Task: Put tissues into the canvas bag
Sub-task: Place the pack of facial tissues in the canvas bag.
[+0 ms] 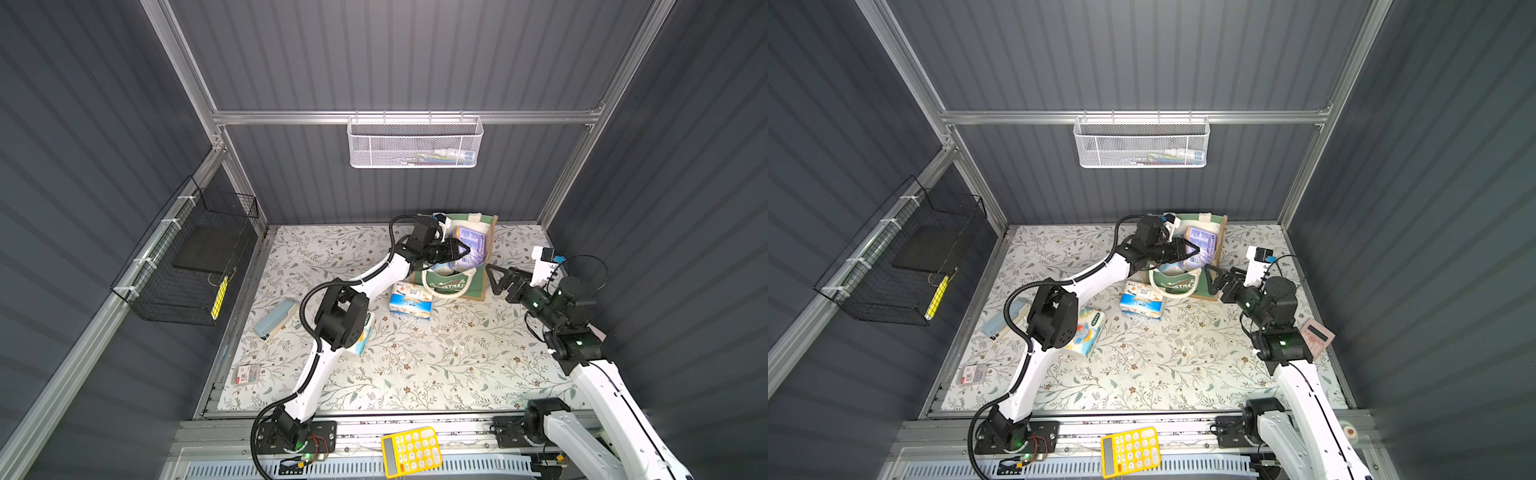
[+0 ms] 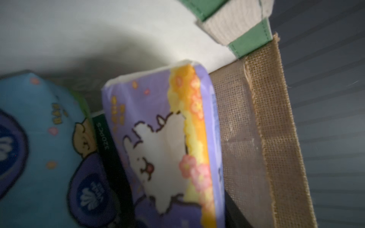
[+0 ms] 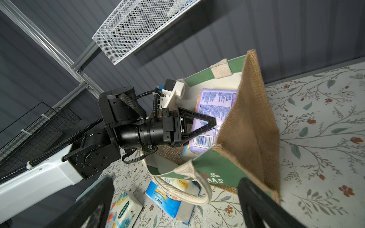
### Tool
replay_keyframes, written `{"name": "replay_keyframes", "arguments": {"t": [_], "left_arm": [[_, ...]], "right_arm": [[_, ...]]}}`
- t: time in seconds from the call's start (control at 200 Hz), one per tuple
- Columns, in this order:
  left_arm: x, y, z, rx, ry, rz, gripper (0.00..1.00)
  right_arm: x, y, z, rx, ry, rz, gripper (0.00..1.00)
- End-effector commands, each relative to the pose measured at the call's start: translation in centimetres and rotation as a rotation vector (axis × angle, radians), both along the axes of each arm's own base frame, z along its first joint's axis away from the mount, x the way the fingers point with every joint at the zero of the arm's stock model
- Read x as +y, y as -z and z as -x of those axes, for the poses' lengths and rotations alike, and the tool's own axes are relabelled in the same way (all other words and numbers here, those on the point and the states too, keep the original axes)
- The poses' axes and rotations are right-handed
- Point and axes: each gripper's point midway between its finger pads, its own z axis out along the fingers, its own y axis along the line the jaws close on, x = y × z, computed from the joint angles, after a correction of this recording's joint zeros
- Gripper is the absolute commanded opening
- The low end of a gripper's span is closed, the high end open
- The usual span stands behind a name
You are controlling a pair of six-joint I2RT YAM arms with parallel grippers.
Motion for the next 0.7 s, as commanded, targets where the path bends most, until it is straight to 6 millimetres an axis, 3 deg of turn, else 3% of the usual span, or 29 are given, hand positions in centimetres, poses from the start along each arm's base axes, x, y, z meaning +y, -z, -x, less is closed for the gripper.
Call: {"name": "replay_keyframes", "arguments": {"t": [0.0,0.19,0.485,0.695], "left_arm": [[-0.6,2.6,0.6,0.064,0.027,-0.029,0.52],[-0.3,3.0,0.0,0.060,0.001,-0.071,0.61],[0.6,1.9,-0.9,0.010,-0.029,-0.124,0.68],[2.2,-1.7,-1.9,-0.081,-0.078,-0.152,0.74]], "right_arm": [[-0.1,-0.3,0.1,-0.018,0.003,-0.014,0.99],[-0.3,-0.2,0.1,-0.012,0.009,-0.018,0.99],[-0.7,0.1,0.5,-0.010,0.020,-0.020,0.99],[-1.0,0.2,0.9,-0.008,0.031,-0.020,0.99]]}}
